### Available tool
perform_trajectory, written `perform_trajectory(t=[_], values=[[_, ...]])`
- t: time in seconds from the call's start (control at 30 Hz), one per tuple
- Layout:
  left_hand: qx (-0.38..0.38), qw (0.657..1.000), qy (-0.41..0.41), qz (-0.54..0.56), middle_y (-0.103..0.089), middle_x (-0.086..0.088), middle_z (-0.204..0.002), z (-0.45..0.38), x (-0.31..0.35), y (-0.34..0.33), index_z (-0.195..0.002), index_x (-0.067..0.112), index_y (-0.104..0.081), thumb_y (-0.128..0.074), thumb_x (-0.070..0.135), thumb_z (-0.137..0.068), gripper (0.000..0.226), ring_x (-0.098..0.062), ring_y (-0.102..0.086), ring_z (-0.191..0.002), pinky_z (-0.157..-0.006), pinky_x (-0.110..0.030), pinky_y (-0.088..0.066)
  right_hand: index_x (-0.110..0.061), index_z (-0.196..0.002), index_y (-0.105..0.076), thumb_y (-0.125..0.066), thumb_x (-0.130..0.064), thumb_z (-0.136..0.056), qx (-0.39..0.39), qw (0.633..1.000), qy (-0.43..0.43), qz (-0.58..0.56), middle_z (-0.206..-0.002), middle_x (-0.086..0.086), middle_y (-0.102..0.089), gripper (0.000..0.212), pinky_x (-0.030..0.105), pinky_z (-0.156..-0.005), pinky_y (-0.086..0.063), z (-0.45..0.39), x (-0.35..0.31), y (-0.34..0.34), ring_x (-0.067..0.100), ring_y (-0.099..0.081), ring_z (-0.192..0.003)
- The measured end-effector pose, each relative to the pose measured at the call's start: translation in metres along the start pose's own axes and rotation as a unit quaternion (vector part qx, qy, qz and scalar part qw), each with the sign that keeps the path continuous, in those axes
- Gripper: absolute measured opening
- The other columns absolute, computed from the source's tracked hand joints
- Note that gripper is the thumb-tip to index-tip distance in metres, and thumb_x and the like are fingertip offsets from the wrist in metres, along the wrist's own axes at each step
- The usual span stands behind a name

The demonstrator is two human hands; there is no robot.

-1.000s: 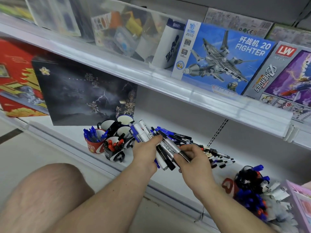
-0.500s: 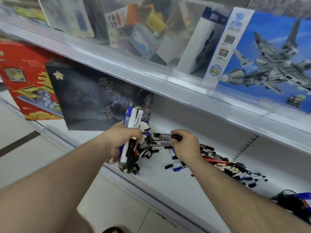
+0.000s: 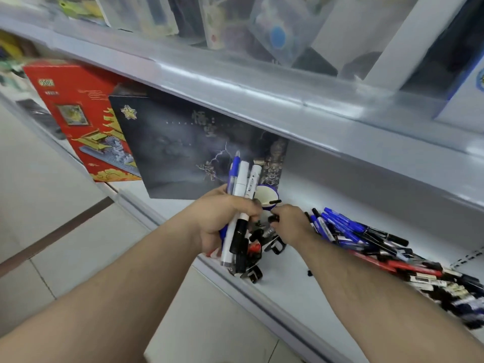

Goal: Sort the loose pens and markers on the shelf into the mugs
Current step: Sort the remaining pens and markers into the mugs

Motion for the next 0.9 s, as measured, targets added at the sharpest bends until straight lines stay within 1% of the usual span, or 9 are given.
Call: perform_trajectory(t=[0.13, 0.3, 0.37, 0.43, 0.53, 0.6, 0.67, 0.77, 0.9], values=[[-0.075, 0.997, 0.005, 0.002, -0.057, -0.010, -0.062, 0.000, -0.003, -0.023, -0.075, 0.009, -0.060, -0.061, -0.010, -0.063, 0.022, -0.017, -0.055, -0.046, -0.047, -0.024, -0.049, -0.017, -0.124, -0.063, -0.060, -0.018, -0.092, -0.027, 0.993, 0.037, 0.104, -0.111, 0.005, -0.065, 0.032, 0.033, -0.093, -0.046, -0.004, -0.006, -0.023, 0.024, -0.053, -0.108], [-0.092, 0.996, -0.017, 0.014, -0.061, -0.005, -0.068, 0.001, 0.002, -0.036, -0.083, 0.011, -0.060, -0.059, -0.009, -0.060, 0.030, -0.016, -0.057, -0.055, -0.053, -0.025, -0.050, -0.019, -0.133, -0.049, -0.060, -0.024, -0.092, -0.046, 0.989, 0.034, 0.140, -0.125, 0.002, -0.057, 0.043, 0.036, -0.107, -0.030, 0.009, -0.008, -0.018, 0.024, -0.039, -0.123], [-0.101, 0.994, -0.026, 0.032, -0.064, -0.004, -0.068, 0.004, 0.008, -0.042, -0.083, 0.010, -0.062, -0.059, -0.008, -0.061, 0.029, -0.016, -0.061, -0.055, -0.054, -0.025, -0.052, -0.022, -0.137, -0.045, -0.060, -0.026, -0.087, -0.029, 0.999, 0.008, 0.043, -0.127, 0.002, -0.056, 0.053, 0.039, -0.105, -0.035, 0.017, -0.008, -0.002, 0.025, -0.042, -0.122], [-0.114, 0.991, -0.026, 0.058, -0.064, -0.004, -0.067, 0.009, 0.011, -0.048, -0.089, 0.011, -0.060, -0.059, -0.007, -0.063, 0.032, -0.016, -0.062, -0.053, -0.051, -0.024, -0.052, -0.022, -0.129, -0.057, -0.059, -0.033, -0.081, 0.016, 0.982, -0.064, -0.178, -0.121, 0.002, -0.064, 0.049, 0.040, -0.098, -0.047, 0.037, -0.004, 0.027, 0.022, -0.056, -0.114], [-0.130, 0.986, -0.029, 0.096, -0.063, -0.005, -0.067, 0.014, 0.015, -0.059, -0.097, 0.010, -0.056, -0.060, -0.005, -0.064, 0.036, -0.016, -0.060, -0.051, -0.051, -0.024, -0.051, -0.022, -0.091, -0.072, -0.062, -0.026, -0.089, 0.146, 0.876, -0.118, -0.444, -0.089, -0.003, -0.074, 0.011, 0.032, -0.069, -0.053, 0.099, -0.004, 0.077, 0.012, -0.066, -0.076], [-0.126, 0.982, -0.039, 0.132, -0.063, -0.004, -0.069, 0.015, 0.018, -0.065, -0.100, 0.009, -0.055, -0.062, -0.005, -0.064, 0.039, -0.016, -0.060, -0.055, -0.052, -0.025, -0.052, -0.018, -0.077, -0.069, -0.058, -0.024, -0.096, 0.168, 0.824, -0.143, -0.522, -0.073, 0.001, -0.069, 0.024, 0.026, -0.053, -0.041, 0.148, -0.011, 0.091, 0.014, -0.054, -0.058], [-0.110, 0.982, -0.061, 0.143, -0.063, -0.004, -0.072, 0.018, 0.023, -0.071, -0.101, 0.010, -0.056, -0.065, -0.005, -0.063, 0.042, -0.015, -0.059, -0.058, -0.053, -0.026, -0.052, -0.022, -0.084, -0.068, -0.053, -0.037, -0.098, 0.138, 0.801, -0.131, -0.567, -0.070, 0.004, -0.065, 0.025, 0.022, -0.047, -0.037, 0.187, -0.033, 0.093, 0.015, -0.050, -0.055], [-0.081, 0.982, -0.101, 0.140, -0.060, -0.005, -0.073, 0.025, 0.028, -0.081, -0.094, 0.012, -0.057, -0.072, -0.009, -0.074, 0.032, -0.014, -0.056, -0.058, -0.055, -0.027, -0.050, -0.039, -0.102, -0.059, -0.049, -0.063, -0.086, 0.120, 0.860, -0.104, -0.486, -0.076, -0.011, -0.068, 0.031, 0.022, -0.059, -0.043, 0.209, -0.054, 0.095, 0.005, -0.056, -0.060], [-0.035, 0.980, -0.131, 0.143, -0.060, -0.004, -0.075, 0.035, 0.029, -0.087, -0.095, 0.015, -0.053, -0.066, 0.002, -0.088, 0.020, -0.012, -0.061, -0.062, -0.056, -0.028, -0.054, -0.033, -0.110, -0.050, -0.045, -0.056, -0.093, 0.176, 0.940, -0.104, -0.273, -0.083, -0.008, -0.066, 0.029, 0.036, -0.071, -0.051, 0.222, -0.056, 0.120, 0.015, -0.063, -0.081]])
Point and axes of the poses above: each hand's wrist, its own z-axis away from the middle knuckle, its own y-axis out of the back of the hand, x = y × z, the point moved 10 cm from there along -z, towards the middle knuckle
